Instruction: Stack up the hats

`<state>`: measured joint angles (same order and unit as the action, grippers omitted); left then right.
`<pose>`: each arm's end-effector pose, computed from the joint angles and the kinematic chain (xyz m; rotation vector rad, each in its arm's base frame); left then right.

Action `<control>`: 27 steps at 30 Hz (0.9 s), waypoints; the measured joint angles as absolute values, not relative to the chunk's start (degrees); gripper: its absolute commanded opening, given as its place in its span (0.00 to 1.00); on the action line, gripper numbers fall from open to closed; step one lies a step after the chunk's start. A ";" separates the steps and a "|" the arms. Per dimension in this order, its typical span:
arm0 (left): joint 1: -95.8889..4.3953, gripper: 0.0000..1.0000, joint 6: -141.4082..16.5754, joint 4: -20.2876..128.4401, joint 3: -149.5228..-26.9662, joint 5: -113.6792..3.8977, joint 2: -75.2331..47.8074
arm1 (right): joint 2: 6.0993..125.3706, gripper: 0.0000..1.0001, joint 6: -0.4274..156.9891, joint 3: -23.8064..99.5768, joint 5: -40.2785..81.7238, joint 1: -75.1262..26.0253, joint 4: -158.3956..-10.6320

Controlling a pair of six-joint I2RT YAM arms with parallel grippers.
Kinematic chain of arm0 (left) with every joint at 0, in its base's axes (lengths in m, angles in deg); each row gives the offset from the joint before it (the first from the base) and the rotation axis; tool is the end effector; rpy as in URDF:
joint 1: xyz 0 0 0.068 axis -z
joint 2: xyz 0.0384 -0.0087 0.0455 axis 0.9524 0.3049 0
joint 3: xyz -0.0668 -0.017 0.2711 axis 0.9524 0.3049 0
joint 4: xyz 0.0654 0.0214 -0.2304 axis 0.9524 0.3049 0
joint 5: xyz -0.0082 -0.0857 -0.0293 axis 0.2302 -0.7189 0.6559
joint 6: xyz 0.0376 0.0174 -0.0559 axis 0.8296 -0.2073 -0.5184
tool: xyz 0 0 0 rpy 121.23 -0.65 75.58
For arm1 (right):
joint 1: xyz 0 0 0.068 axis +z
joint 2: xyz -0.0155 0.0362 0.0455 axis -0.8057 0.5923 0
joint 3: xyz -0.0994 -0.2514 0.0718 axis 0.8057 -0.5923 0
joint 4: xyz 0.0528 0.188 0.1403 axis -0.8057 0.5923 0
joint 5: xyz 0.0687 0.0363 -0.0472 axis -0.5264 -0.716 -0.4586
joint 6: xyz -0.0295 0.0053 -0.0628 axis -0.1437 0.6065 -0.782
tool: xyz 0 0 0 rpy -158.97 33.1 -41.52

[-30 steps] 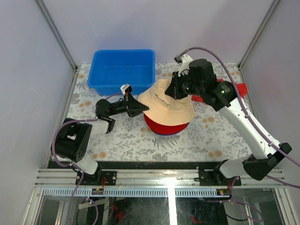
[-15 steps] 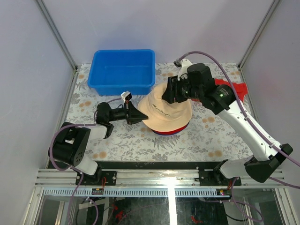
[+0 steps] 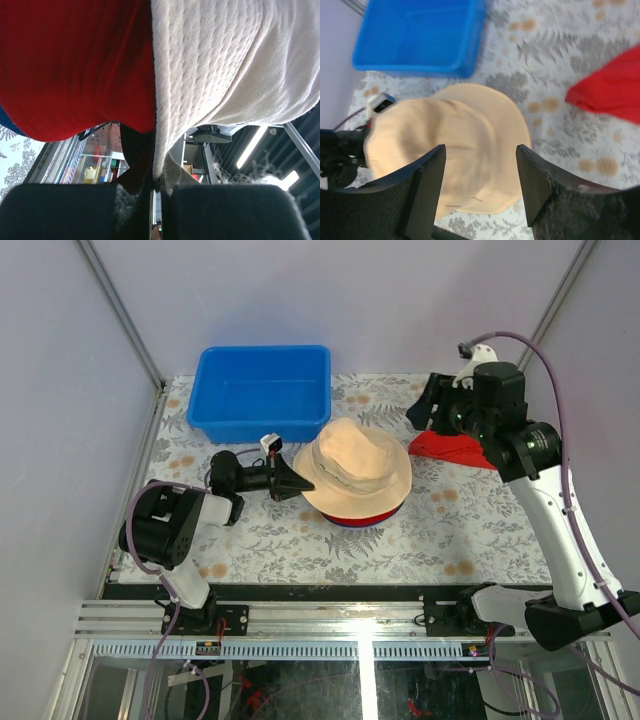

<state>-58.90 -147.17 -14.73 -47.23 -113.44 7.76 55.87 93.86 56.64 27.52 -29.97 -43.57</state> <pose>0.2745 -0.1186 0.2132 -0.2082 2.1025 -2.1840 0.2171 0.0964 0.4718 -0.0323 1.9303 0.5586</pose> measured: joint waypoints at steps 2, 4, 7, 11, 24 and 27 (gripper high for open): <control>-59.45 0.00 -148.64 -16.29 -48.00 -113.92 8.75 | 55.33 0.65 94.97 51.24 23.04 -36.79 -44.29; -59.86 0.00 -149.64 -17.29 -48.83 -114.42 9.27 | 55.09 0.65 96.37 45.27 17.07 -42.83 -45.87; -60.19 0.00 -150.76 -17.90 -49.83 -114.99 9.38 | 55.07 0.65 99.98 35.59 6.36 -50.41 -50.94; -60.32 0.00 -151.35 -17.99 -50.20 -115.31 9.38 | 55.24 0.65 105.46 25.95 -5.55 -54.56 -59.26; -60.72 0.00 -149.05 -16.33 -50.20 -115.80 10.28 | 61.71 0.65 113.05 19.75 -18.44 -54.85 -78.13; -60.76 0.00 -148.77 -16.24 -50.20 -115.77 11.06 | 63.50 0.65 112.98 19.72 -18.90 -55.15 -78.85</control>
<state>-60.76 -148.77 -16.24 -50.20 -115.77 11.06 63.50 112.98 19.72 -18.90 -55.15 -78.85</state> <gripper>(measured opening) 0.008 0.646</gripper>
